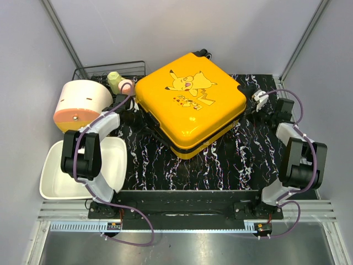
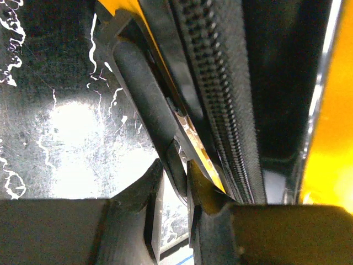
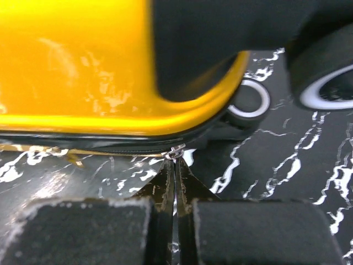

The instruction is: Open, take out, and arrange the luggage

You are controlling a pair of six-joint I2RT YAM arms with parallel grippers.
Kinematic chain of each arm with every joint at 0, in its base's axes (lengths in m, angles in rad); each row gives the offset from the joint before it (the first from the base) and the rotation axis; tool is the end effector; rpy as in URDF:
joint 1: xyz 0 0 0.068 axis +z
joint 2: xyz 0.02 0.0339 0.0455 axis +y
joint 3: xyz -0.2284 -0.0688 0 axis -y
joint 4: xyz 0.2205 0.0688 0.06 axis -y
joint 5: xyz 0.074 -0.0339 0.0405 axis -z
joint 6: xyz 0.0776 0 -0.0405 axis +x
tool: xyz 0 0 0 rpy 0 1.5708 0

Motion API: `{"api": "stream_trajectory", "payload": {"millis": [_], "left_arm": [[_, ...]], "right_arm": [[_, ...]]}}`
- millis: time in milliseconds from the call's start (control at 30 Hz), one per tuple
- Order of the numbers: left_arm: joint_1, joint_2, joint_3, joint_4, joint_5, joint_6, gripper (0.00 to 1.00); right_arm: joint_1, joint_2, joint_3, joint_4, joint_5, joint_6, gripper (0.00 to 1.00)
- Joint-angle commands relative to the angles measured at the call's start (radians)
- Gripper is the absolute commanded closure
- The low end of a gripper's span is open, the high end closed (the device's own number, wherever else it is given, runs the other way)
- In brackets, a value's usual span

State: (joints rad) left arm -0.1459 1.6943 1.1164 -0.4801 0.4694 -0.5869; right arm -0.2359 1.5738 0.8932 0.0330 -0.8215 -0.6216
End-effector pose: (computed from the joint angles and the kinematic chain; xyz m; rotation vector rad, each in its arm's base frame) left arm 0.3272 -0.0836 0.1452 -0.4259 2.6749 -0.8574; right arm 0.3351 -0.0221 0.1733 -0.7957 1.8499 0.3726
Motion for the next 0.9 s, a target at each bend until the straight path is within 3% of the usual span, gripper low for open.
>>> {"api": "stream_trajectory", "payload": {"millis": [0, 233, 567, 633, 700, 767, 867], "left_arm": [[0.028, 0.057, 0.077, 0.046, -0.064, 0.137, 1.0], [0.022, 0.174, 0.299, -0.029, -0.026, 0.268, 1.0], [-0.07, 0.347, 0.58, -0.173, 0.0, 0.47, 1.0], [-0.064, 0.32, 0.556, -0.146, 0.034, 0.38, 0.87], [-0.046, 0.266, 0.404, -0.016, 0.096, 0.209, 0.72], [-0.021, 0.159, 0.203, 0.102, 0.097, 0.054, 0.63], [-0.023, 0.053, 0.088, 0.218, 0.036, -0.019, 0.56]], "right_arm": [[-0.037, 0.066, 0.096, 0.145, 0.078, -0.033, 1.0], [-0.039, 0.023, 0.072, 0.154, -0.022, -0.05, 1.0], [-0.028, -0.192, -0.169, 0.074, -0.084, -0.185, 1.0], [-0.017, -0.222, -0.195, 0.061, -0.08, -0.191, 1.0], [-0.01, -0.248, -0.207, 0.051, -0.08, -0.182, 1.0], [-0.006, -0.28, -0.223, 0.035, -0.08, -0.169, 1.0], [0.0, -0.329, -0.25, 0.021, -0.079, -0.147, 1.0]]}}
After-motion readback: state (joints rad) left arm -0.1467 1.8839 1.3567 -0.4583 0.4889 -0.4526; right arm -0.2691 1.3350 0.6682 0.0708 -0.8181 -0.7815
